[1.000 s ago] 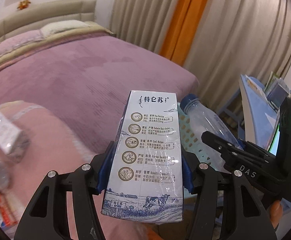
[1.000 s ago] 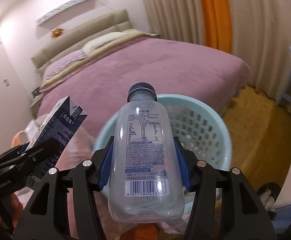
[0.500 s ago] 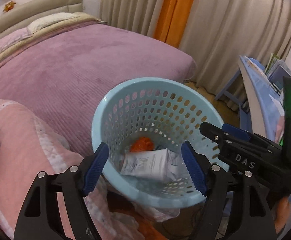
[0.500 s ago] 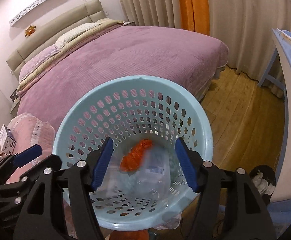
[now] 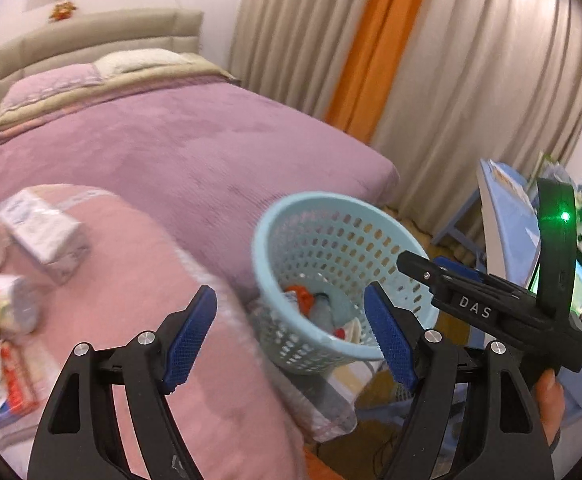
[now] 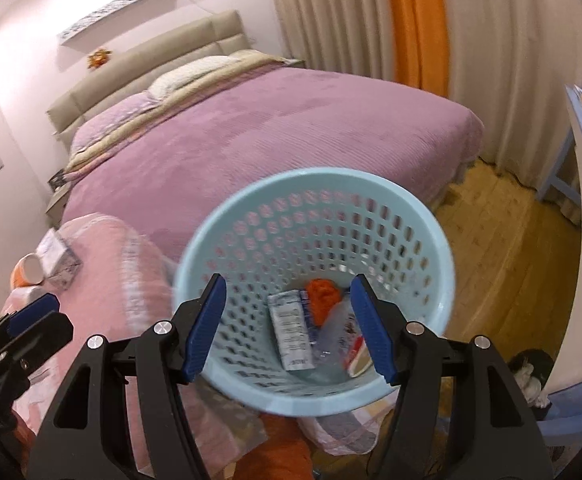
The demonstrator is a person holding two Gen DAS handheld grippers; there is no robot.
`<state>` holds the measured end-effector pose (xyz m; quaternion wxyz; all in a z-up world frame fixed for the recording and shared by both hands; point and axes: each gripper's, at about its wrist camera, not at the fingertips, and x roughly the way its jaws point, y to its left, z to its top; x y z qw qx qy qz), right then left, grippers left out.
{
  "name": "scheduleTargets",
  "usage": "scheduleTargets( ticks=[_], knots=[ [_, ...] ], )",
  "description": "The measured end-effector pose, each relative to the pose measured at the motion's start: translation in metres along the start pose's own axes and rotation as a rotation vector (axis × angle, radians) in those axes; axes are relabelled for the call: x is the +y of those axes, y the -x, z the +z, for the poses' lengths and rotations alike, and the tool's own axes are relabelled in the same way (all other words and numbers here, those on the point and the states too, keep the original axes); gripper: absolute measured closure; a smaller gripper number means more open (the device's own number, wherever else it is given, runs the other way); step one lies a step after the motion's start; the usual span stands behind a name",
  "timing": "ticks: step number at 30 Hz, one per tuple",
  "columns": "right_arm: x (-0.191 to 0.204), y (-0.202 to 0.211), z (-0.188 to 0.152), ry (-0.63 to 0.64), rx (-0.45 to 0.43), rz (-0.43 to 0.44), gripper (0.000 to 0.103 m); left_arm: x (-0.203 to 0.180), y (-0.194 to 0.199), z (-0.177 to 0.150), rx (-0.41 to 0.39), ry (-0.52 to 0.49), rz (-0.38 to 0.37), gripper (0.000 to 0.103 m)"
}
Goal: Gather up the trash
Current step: 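Return both tools to the pile, approaching the brown sleeve and pink can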
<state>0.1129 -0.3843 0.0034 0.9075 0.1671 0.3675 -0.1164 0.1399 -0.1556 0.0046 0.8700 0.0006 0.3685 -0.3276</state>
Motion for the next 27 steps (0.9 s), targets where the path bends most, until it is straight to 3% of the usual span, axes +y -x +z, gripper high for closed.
scheduleTargets(
  ticks=[11, 14, 21, 25, 27],
  knots=[
    [0.1, 0.035, -0.009, 0.186, -0.053, 0.174, 0.042, 0.063, 0.111, -0.012, -0.182, 0.063, 0.207, 0.029],
    [0.132, 0.041, -0.016, 0.257, -0.065, 0.226, 0.042, 0.09, 0.137, -0.017, -0.207, 0.105, 0.263, 0.024],
    [0.202, 0.042, -0.031, 0.393, -0.084, 0.327, 0.042, 0.163, 0.175, -0.031, -0.21, 0.22, 0.443, 0.023],
    [0.242, 0.032, -0.045, 0.541, -0.088, 0.363, 0.042, 0.202, 0.179, -0.042, -0.144, 0.257, 0.614, 0.023],
    [0.254, 0.024, -0.049, 0.584, -0.074, 0.354, 0.042, 0.219, 0.178, -0.048, -0.124, 0.266, 0.621, 0.023]
  ],
)
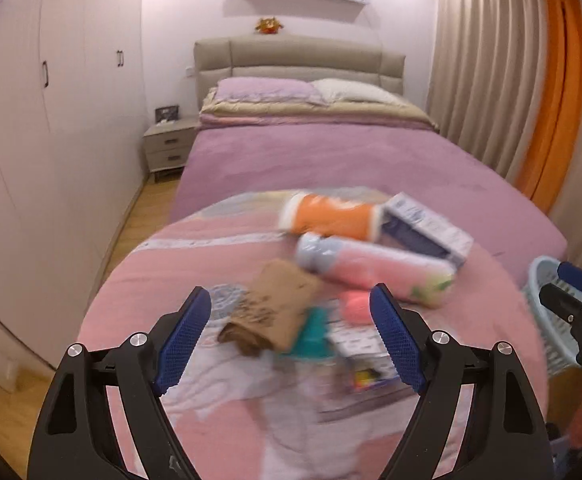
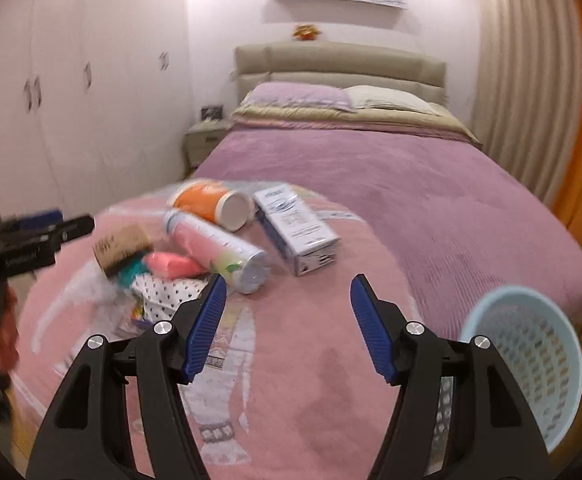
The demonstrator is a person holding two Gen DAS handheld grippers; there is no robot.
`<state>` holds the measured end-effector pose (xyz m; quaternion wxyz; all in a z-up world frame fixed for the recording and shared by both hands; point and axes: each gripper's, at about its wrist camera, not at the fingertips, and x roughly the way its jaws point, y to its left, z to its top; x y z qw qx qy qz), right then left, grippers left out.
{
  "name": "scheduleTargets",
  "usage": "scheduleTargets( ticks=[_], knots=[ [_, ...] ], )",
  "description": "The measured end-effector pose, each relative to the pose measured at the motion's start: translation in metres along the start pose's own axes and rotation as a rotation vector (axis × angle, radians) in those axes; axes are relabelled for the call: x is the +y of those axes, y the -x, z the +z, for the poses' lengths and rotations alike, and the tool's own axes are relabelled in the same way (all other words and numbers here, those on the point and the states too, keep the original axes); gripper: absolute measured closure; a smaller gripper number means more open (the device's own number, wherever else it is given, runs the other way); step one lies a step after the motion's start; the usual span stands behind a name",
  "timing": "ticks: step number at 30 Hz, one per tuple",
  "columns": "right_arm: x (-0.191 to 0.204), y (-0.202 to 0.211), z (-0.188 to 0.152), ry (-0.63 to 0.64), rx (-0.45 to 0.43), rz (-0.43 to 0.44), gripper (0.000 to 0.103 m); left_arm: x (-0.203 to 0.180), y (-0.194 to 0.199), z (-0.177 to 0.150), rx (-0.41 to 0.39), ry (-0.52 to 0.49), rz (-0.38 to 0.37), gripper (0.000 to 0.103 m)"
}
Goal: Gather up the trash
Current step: 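Return both tools to the pile, approaching the brown sleeve and pink can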
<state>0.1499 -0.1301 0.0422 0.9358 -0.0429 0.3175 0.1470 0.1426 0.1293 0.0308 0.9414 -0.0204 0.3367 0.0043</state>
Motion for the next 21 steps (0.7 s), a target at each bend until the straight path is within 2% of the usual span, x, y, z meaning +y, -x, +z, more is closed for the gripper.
scheduleTargets(
  ticks=[3, 6, 7, 10, 13, 21],
  knots=[
    [0.011, -0.024, 0.005, 0.011, 0.047, 0.05, 0.042, 0.018, -0.015, -0.004, 0.046, 0.029, -0.02, 0.023],
    [0.017, -0.041, 0.009, 0.027, 0.063, 0.074, 0.042, 0.025, -0.03, -0.006, 0.075, 0.022, -0.005, 0.023],
    [0.018, -0.047, 0.01, 0.035, 0.074, 0.083, 0.042, 0.026, -0.035, -0.006, 0.083, 0.019, -0.025, 0.023],
    [0.019, -0.069, 0.018, 0.027, 0.116, 0.118, 0.042, 0.028, -0.045, -0.01, 0.087, 0.02, -0.04, 0.023],
    [0.022, -0.082, 0.027, 0.023, 0.13, 0.143, 0.042, 0.031, -0.053, -0.012, 0.079, 0.023, -0.014, 0.023],
    [0.033, -0.123, 0.04, 0.082, 0.212, 0.168, 0.042, 0.044, -0.071, -0.015, 0.117, 0.049, -0.09, 0.023]
  ],
)
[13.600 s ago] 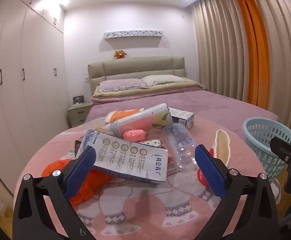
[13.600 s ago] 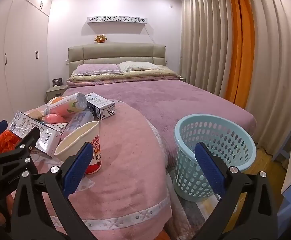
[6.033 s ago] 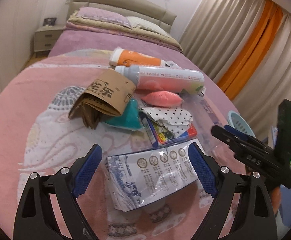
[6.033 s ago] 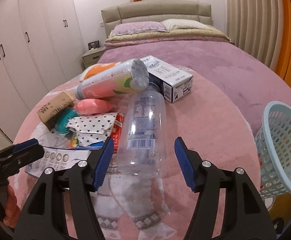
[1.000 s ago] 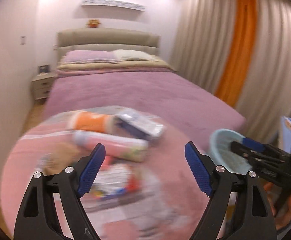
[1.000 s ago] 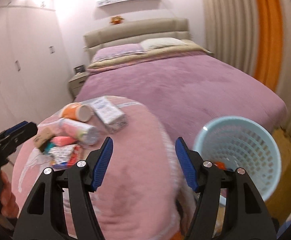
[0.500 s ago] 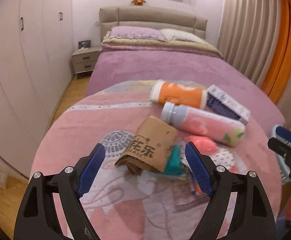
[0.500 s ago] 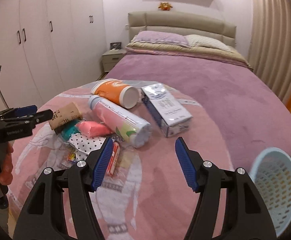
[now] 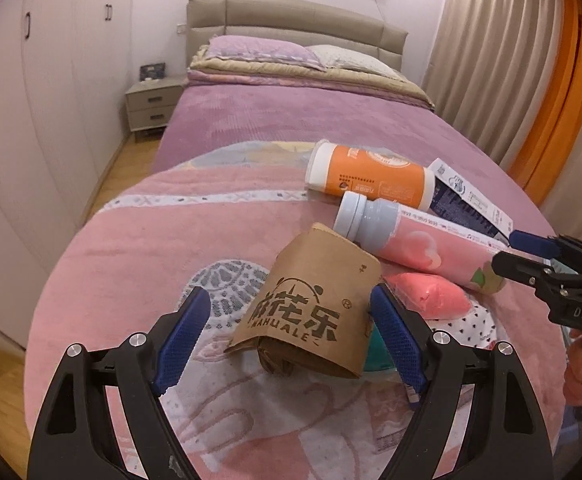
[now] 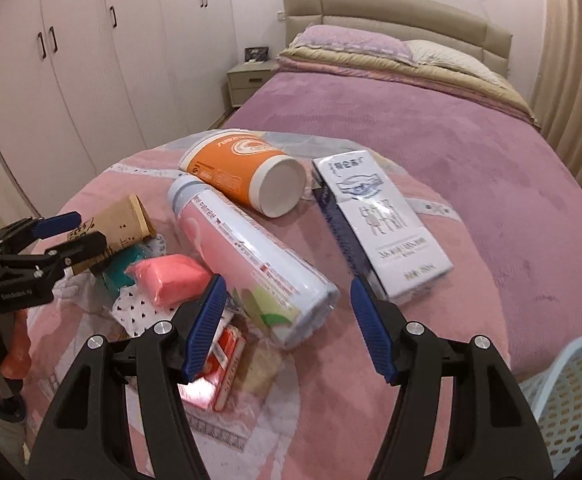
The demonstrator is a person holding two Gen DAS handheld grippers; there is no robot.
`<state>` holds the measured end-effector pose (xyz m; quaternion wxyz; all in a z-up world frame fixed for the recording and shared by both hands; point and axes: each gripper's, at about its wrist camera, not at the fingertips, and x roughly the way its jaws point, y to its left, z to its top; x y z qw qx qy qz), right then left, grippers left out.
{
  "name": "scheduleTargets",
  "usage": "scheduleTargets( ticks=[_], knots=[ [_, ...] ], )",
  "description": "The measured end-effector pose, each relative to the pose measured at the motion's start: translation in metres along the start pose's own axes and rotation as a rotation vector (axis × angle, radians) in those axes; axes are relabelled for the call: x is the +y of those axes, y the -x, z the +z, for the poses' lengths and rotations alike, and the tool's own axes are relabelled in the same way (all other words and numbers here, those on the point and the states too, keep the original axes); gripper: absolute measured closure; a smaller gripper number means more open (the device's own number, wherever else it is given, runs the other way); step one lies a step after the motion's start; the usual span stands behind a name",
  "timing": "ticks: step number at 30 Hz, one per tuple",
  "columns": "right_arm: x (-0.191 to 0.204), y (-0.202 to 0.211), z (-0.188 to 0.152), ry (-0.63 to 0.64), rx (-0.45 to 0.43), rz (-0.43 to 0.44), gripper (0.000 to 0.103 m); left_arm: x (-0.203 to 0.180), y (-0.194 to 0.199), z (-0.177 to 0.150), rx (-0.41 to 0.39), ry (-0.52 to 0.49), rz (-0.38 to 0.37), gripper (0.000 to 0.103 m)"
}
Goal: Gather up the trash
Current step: 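Return both tools to the pile, approaching the brown sleeve and pink can, then grasp the brown paper sleeve with left tool while right tool grasps the pink spray can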
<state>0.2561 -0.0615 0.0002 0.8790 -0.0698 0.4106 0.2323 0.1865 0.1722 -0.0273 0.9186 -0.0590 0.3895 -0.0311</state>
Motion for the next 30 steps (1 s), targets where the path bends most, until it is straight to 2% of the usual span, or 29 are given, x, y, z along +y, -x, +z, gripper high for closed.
scheduleTargets(
  ticks=[1, 4, 11, 14, 16, 18, 20, 23, 25, 30],
  knots=[
    [0.001, -0.007, 0.003, 0.012, 0.025, 0.013, 0.042, 0.001, -0.003, 0.0, 0.007, 0.005, -0.002, 0.023],
    [0.005, -0.019, 0.007, 0.055, 0.053, -0.032, 0.041, 0.004, -0.008, -0.002, 0.032, 0.032, -0.05, 0.023],
    [0.013, -0.034, 0.018, 0.097, 0.08, -0.011, 0.039, 0.005, -0.014, -0.006, 0.043, 0.051, -0.084, 0.023],
    [0.018, -0.042, 0.018, 0.122, 0.095, -0.016, 0.036, 0.006, -0.014, -0.008, 0.043, 0.056, -0.116, 0.032],
    [0.021, -0.046, 0.017, 0.129, 0.103, -0.003, 0.037, 0.006, -0.013, -0.008, 0.043, 0.061, -0.145, 0.045],
    [0.024, -0.046, 0.015, 0.145, 0.099, -0.006, 0.039, 0.004, -0.011, -0.008, 0.041, 0.056, -0.151, 0.05],
    [0.031, -0.043, 0.008, 0.185, 0.085, -0.014, 0.043, 0.002, -0.009, -0.009, 0.038, 0.048, -0.133, 0.051],
    [0.041, -0.034, -0.003, 0.226, 0.064, -0.023, 0.048, -0.003, -0.003, -0.012, 0.035, 0.039, -0.125, 0.058],
    [0.043, -0.029, -0.008, 0.205, 0.063, -0.006, 0.049, -0.004, 0.003, -0.013, 0.024, 0.036, -0.111, 0.063],
    [0.041, -0.008, -0.021, 0.163, 0.044, -0.026, 0.05, 0.001, 0.026, -0.015, -0.018, 0.052, -0.109, 0.065]
  ],
)
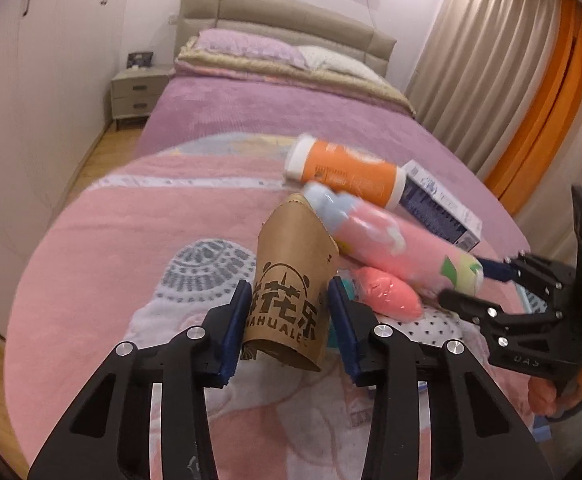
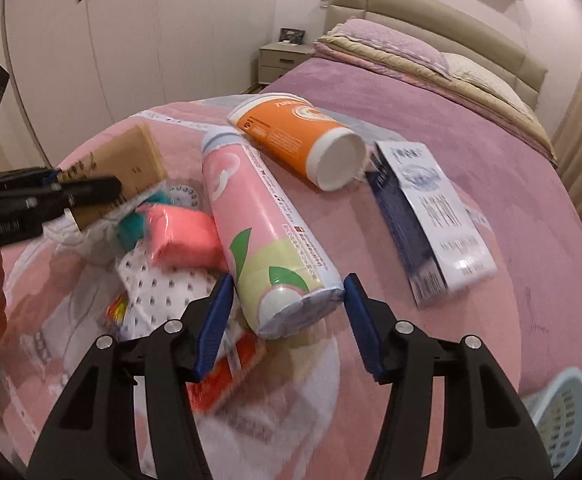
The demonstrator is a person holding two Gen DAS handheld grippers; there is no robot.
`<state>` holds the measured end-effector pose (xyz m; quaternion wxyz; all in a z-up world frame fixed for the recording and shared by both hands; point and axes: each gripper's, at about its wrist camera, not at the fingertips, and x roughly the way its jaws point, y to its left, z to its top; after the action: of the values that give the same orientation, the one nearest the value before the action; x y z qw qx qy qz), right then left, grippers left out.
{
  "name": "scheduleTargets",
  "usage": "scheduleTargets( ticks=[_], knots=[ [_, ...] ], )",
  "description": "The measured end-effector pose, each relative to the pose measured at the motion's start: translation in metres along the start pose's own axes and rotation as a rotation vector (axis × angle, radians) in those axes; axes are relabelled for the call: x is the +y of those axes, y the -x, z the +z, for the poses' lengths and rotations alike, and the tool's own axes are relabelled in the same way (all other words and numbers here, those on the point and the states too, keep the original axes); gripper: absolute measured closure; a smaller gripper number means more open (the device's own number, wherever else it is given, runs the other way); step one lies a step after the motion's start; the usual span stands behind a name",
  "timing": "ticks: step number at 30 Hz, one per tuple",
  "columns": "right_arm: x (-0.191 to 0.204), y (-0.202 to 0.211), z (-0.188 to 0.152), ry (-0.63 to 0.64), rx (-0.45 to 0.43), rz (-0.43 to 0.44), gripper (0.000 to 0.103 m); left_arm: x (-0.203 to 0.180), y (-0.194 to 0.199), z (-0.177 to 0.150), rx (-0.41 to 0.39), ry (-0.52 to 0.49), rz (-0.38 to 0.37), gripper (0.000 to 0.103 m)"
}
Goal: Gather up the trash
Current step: 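Grasp the brown paper sleeve with left tool while right tool grasps the pink spray can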
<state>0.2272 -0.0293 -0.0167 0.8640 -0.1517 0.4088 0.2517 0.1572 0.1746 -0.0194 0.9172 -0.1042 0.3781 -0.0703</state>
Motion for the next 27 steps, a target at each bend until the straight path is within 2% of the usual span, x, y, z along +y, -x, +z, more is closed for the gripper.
scheduleTargets(
  ticks=[3, 6, 9, 12, 18, 21, 23, 24, 27],
  knots=[
    [-0.002, 0.018, -0.015, -0.023, 0.006, -0.039, 0.05, 0.002, 0.017, -0.002, -0.03, 0.013, -0.032, 0.065],
    [-0.004, 0.035, -0.034, -0.059, 0.028, -0.071, 0.05, -0.001, 0.03, -0.006, -0.048, 0.007, -0.033, 0.065],
    [-0.005, 0.049, -0.056, -0.094, 0.064, -0.117, 0.05, -0.007, 0.035, -0.009, -0.049, -0.002, -0.05, 0.065],
    [-0.008, 0.062, -0.074, -0.139, 0.073, -0.127, 0.05, -0.016, 0.037, -0.016, -0.044, -0.019, -0.061, 0.065],
    [-0.013, 0.08, -0.114, -0.274, 0.093, -0.056, 0.05, -0.03, 0.034, -0.025, -0.021, -0.035, -0.081, 0.065],
    [-0.008, 0.087, -0.124, -0.303, 0.091, 0.051, 0.05, -0.039, 0.032, -0.03, -0.012, -0.048, -0.09, 0.065],
    [-0.004, 0.089, -0.123, -0.308, 0.09, 0.096, 0.044, -0.044, 0.031, -0.033, -0.006, -0.054, -0.096, 0.064],
    [-0.002, 0.091, -0.121, -0.306, 0.08, 0.084, 0.04, -0.045, 0.032, -0.035, -0.004, -0.055, -0.098, 0.064],
    [0.001, 0.09, -0.109, -0.291, 0.059, 0.073, 0.039, -0.049, 0.032, -0.039, 0.002, -0.056, -0.107, 0.064]
  ],
)
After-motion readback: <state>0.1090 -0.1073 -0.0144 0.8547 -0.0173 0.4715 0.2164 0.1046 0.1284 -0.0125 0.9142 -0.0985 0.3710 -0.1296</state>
